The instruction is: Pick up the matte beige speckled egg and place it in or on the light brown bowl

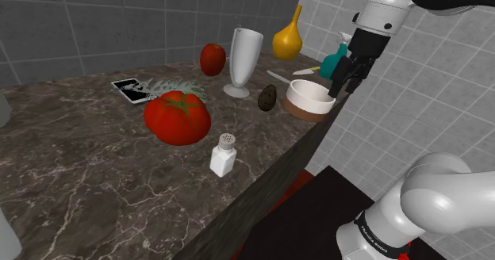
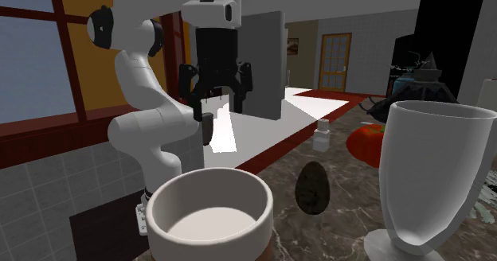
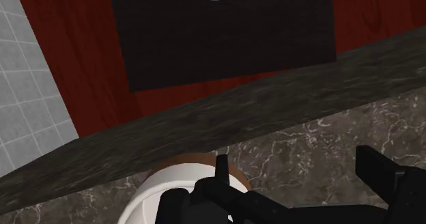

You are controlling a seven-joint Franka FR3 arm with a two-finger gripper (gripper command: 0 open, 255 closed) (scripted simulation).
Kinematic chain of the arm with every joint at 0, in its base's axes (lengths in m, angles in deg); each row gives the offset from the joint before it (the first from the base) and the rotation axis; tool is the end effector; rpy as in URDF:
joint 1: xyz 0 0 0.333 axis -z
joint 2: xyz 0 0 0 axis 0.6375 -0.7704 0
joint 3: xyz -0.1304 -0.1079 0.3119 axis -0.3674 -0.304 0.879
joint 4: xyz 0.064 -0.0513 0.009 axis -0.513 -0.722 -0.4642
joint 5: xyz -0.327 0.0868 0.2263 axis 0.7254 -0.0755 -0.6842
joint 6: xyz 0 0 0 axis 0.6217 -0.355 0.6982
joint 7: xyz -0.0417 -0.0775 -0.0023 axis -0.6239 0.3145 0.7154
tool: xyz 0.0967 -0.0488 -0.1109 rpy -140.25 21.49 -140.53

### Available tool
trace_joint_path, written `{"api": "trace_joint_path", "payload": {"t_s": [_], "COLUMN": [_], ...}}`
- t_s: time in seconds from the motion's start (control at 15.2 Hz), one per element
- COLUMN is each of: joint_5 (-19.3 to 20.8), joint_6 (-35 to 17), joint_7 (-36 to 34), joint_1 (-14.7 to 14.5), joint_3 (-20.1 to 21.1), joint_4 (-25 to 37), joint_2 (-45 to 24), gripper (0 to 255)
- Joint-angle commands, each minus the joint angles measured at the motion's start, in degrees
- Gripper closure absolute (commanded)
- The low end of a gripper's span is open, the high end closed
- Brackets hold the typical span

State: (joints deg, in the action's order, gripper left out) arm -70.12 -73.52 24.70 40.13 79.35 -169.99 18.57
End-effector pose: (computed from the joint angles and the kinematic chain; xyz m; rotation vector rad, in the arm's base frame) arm 0.2781 0.0213 0.5550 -3.1245 0.0969 0.0582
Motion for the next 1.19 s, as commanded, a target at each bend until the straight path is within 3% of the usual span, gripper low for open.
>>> {"api": "trace_joint_path", "payload": {"t_s": [0.0,0.53,1.06,1.12], "joint_5": [0.0,2.6,11.0,11.1], "joint_6": [0.0,-4.9,-3.4,-3.4], "joint_7": [0.0,-11.2,-24.0,-24.1], "joint_1": [0.0,1.4,2.1,2.0], "joint_3": [0.0,9.3,16.2,16.1], "joint_4": [0.0,12.1,30.0,30.2], "joint_2": [0.0,-20.3,-42.7,-42.9], "gripper": [0,0,0,0]}}
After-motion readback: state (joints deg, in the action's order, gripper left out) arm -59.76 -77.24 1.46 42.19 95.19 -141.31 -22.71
